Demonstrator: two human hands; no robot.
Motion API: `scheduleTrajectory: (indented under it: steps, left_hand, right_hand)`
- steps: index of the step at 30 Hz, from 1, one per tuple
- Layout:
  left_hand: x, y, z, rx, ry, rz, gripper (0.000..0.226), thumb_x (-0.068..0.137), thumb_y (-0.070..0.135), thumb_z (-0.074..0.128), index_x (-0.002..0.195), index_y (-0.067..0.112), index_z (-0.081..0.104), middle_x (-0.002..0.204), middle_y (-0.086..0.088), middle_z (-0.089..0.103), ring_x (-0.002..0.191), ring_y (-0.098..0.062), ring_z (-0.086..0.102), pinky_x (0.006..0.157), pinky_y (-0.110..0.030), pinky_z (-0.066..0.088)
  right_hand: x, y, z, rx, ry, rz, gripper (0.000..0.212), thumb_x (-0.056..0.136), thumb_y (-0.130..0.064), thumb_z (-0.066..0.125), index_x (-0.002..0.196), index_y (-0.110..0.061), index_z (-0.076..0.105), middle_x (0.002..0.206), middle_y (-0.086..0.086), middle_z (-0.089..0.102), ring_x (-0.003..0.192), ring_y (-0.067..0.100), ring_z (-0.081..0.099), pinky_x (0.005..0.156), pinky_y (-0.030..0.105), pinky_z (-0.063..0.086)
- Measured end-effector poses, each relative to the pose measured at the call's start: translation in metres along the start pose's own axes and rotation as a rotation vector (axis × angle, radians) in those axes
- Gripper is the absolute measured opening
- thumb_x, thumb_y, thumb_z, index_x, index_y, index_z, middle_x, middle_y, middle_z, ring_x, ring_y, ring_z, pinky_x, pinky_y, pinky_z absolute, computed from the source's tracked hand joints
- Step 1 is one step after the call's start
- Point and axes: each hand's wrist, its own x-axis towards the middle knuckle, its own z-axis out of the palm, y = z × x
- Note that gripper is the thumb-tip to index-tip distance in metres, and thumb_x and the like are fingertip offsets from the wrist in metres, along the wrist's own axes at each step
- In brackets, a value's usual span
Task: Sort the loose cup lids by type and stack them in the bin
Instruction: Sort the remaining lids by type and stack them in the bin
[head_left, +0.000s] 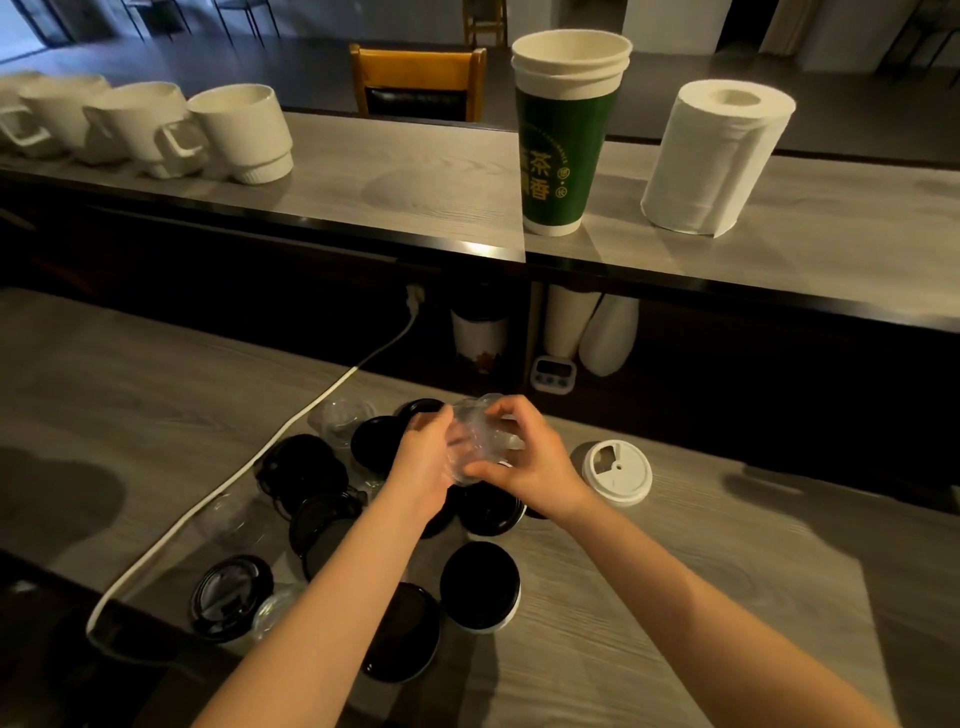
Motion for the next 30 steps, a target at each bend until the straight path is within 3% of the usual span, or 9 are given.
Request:
scheduleTrajectory:
  steps: [3, 7, 10, 13, 16, 20, 24, 28, 30]
  left_hand:
    - [0.011, 0.001, -0.009, 0.047, 0.068, 0.083, 0.030, 0.098, 0.020, 0.047, 0.123, 0.004, 0.049, 0.086, -0.010, 0.065, 0.073, -0.020, 0.064, 0.055, -0.027, 0.051]
    - [0.033, 0.009, -0.030, 0.145, 0.194, 0.131, 0.020, 0.096, 0.018, 0.051, 0.114, 0.009, 0.052, 0.103, -0.015, 0.065, 0.082, -0.022, 0.066, 0.069, -0.028, 0.053]
    - [0.043, 0.013, -0.039, 0.174, 0.232, 0.183, 0.018, 0.095, 0.017, 0.052, 0.112, 0.010, 0.053, 0.102, -0.013, 0.064, 0.083, -0.020, 0.064, 0.072, -0.027, 0.051]
    - [0.048, 0.014, -0.041, 0.181, 0.230, 0.252, 0.014, 0.095, 0.013, 0.051, 0.108, 0.009, 0.054, 0.098, -0.013, 0.063, 0.088, -0.022, 0.064, 0.075, -0.026, 0.051]
    - [0.049, 0.014, -0.042, 0.224, 0.223, 0.289, 0.007, 0.095, 0.012, 0.052, 0.093, 0.019, 0.054, 0.096, -0.010, 0.065, 0.090, -0.020, 0.064, 0.076, -0.024, 0.050]
    - [0.046, 0.012, -0.042, 0.256, 0.214, 0.320, 0.008, 0.094, 0.011, 0.053, 0.093, 0.019, 0.053, 0.091, -0.003, 0.065, 0.085, -0.013, 0.064, 0.074, -0.022, 0.048]
    - [0.045, 0.012, -0.040, 0.271, 0.213, 0.318, 0.011, 0.090, 0.009, 0.058, 0.090, 0.019, 0.053, 0.091, -0.001, 0.064, 0.087, -0.012, 0.063, 0.077, -0.023, 0.047]
    - [0.042, 0.008, -0.040, 0.293, 0.226, 0.321, 0.011, 0.090, 0.014, 0.060, 0.087, 0.022, 0.055, 0.100, -0.002, 0.060, 0.090, -0.016, 0.059, 0.084, -0.031, 0.049]
    - [0.037, 0.007, -0.038, 0.266, 0.201, 0.337, 0.009, 0.091, 0.013, 0.058, 0.088, 0.021, 0.055, 0.101, -0.004, 0.061, 0.095, -0.019, 0.060, 0.087, -0.033, 0.050]
  right_hand:
    - [0.014, 0.014, -0.002, -0.128, -0.109, -0.023, 0.050, 0.069, -0.019, 0.083, 0.111, -0.014, 0.055, 0.110, -0.010, 0.058, 0.105, 0.005, 0.055, 0.090, 0.014, 0.042]
    - [0.039, 0.035, -0.015, -0.393, -0.123, 0.112, 0.044, 0.085, -0.020, 0.067, 0.126, -0.013, 0.054, 0.125, 0.005, 0.057, 0.116, 0.021, 0.054, 0.092, 0.026, 0.042]
    - [0.061, 0.047, -0.017, -0.706, -0.220, 0.175, 0.058, 0.092, -0.022, 0.056, 0.145, -0.017, 0.032, 0.149, 0.007, 0.034, 0.135, 0.027, 0.035, 0.104, 0.034, 0.037]
    - [0.079, 0.058, -0.009, -0.930, -0.475, 0.235, 0.072, 0.096, -0.023, 0.050, 0.152, -0.026, 0.004, 0.159, 0.004, 0.004, 0.145, 0.030, 0.011, 0.114, 0.043, 0.027]
    - [0.086, 0.068, 0.003, -1.046, -0.568, 0.249, 0.074, 0.094, -0.021, 0.052, 0.151, -0.029, 0.005, 0.158, 0.006, 0.002, 0.141, 0.033, 0.016, 0.109, 0.046, 0.033]
    - [0.086, 0.074, 0.004, -0.952, -0.423, 0.244, 0.061, 0.088, -0.007, 0.056, 0.141, -0.020, 0.029, 0.140, 0.012, 0.027, 0.120, 0.033, 0.041, 0.094, 0.043, 0.047]
    - [0.082, 0.067, -0.007, -0.756, -0.290, 0.205, 0.062, 0.088, -0.023, 0.061, 0.142, -0.023, 0.031, 0.133, 0.011, 0.034, 0.112, 0.032, 0.051, 0.089, 0.036, 0.047]
    - [0.065, 0.041, -0.015, -0.349, 0.008, 0.126, 0.063, 0.081, -0.020, 0.069, 0.138, -0.022, 0.041, 0.123, 0.002, 0.037, 0.108, 0.019, 0.053, 0.091, 0.026, 0.047]
    - [0.054, 0.026, -0.013, -0.116, 0.038, 0.083, 0.059, 0.076, -0.011, 0.074, 0.129, -0.020, 0.049, 0.118, 0.000, 0.041, 0.109, 0.013, 0.052, 0.096, 0.025, 0.047]
